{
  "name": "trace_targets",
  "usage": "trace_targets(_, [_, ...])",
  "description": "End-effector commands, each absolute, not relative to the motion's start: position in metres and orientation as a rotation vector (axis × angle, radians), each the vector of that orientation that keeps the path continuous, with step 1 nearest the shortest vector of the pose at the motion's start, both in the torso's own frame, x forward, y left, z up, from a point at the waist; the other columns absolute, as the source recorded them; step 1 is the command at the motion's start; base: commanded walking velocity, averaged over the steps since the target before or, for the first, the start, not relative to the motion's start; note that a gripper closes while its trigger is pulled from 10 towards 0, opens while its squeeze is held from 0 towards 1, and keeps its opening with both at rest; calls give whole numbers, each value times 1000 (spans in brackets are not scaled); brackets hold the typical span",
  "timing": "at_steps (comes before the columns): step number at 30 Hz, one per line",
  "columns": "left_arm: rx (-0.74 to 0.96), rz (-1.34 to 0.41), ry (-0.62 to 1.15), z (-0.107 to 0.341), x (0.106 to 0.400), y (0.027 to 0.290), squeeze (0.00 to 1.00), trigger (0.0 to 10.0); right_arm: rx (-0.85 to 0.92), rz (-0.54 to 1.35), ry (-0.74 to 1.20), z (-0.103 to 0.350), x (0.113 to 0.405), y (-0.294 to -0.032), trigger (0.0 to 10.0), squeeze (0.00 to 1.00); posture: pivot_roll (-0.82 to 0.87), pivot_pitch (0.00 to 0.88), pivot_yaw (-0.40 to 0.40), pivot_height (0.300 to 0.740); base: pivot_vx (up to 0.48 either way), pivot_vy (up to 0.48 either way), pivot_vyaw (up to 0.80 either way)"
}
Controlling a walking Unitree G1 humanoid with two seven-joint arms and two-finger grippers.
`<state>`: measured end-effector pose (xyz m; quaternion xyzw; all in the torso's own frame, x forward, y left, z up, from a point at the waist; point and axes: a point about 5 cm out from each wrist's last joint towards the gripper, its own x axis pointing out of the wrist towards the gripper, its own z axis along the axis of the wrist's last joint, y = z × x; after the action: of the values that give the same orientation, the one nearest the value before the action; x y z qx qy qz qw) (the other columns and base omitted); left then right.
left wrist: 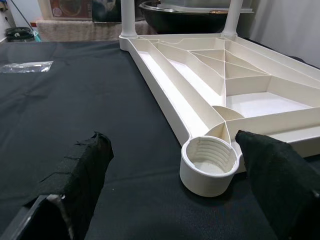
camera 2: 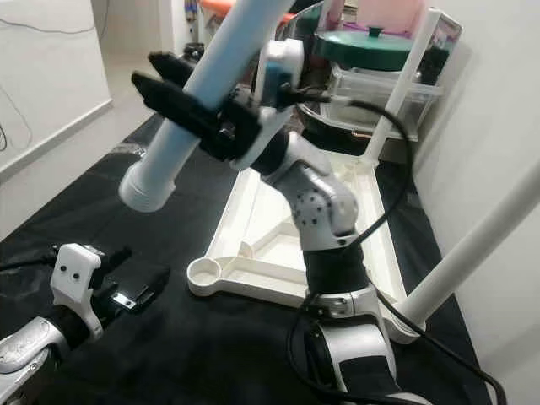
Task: Building children table
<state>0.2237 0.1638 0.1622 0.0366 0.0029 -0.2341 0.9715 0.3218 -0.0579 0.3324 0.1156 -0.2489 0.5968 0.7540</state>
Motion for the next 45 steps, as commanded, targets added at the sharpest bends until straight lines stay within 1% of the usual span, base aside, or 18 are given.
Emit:
trace_targets(1, [74, -461, 19, 158, 224, 165, 0, 10000, 169, 1189, -501, 318, 331, -58, 0, 0, 112, 0, -90, 740, 0, 0, 0])
trace_targets(2, [74, -461, 19, 158, 224, 165, 0, 10000, 169, 1189, -501, 318, 331, -58, 0, 0, 112, 0, -90, 740, 0, 0, 0])
trace_targets(3, [83, -451, 29, 156, 224, 165, 0, 10000, 112, 1128, -474, 308, 336, -56, 0, 0, 114, 0, -91, 740, 0, 0, 0])
trace_targets(4, [83, -451, 29, 156, 224, 165, 0, 10000, 112, 1128, -474, 308, 336, -56, 0, 0, 114, 0, -91, 740, 0, 0, 0])
trace_targets(5, [90, -437, 36, 155, 224, 167, 0, 10000, 70, 1087, -449, 299, 339, -54, 0, 0, 115, 0, -92, 740, 0, 0, 0])
trace_targets(7, [90, -437, 36, 155, 224, 167, 0, 10000, 70, 1087, -449, 299, 339, -54, 0, 0, 115, 0, -92, 740, 0, 0, 0])
trace_targets(9, [92, -398, 44, 153, 224, 171, 0, 10000, 18, 1033, -403, 281, 342, -50, 0, 0, 121, 0, -95, 740, 0, 0, 0])
trace_targets(16, [98, -364, 50, 151, 225, 174, 0, 10000, -56, 1004, -359, 257, 342, -46, 0, 0, 121, 0, -95, 740, 0, 0, 0])
trace_targets(21, [89, -383, 73, 148, 221, 175, 0, 10000, -110, 1035, -334, 240, 339, -47, 0, 0, 121, 0, -95, 740, 0, 0, 0])
trace_targets(23, [99, -381, 104, 143, 216, 179, 0, 10000, -123, 1060, -323, 235, 336, -49, 0, 0, 119, 0, -91, 740, 0, 0, 0])
trace_targets(25, [120, -337, 189, 128, 207, 192, 0, 10000, -135, 1105, -304, 225, 331, -50, 0, 0, 123, 0, -96, 740, 0, 0, 0])
trace_targets(27, [127, -313, 226, 121, 204, 198, 0, 10000, -138, 1119, -298, 221, 330, -50, 0, 0, 123, 0, -96, 740, 0, 0, 0])
trace_targets(32, [132, -311, 262, 114, 200, 197, 0, 10000, -149, 1146, -285, 214, 326, -47, 0, 0, 131, 0, -98, 740, 0, 0, 0])
trace_targets(36, [120, -341, 255, 114, 202, 188, 0, 10000, -156, 1188, -259, 207, 324, -41, 0, 0, 131, 0, -100, 740, 0, 0, 0])
trace_targets(45, [120, -342, 245, 116, 203, 188, 0, 10000, -204, 1226, -232, 198, 323, -38, 0, 0, 138, 0, -105, 740, 0, 0, 0])
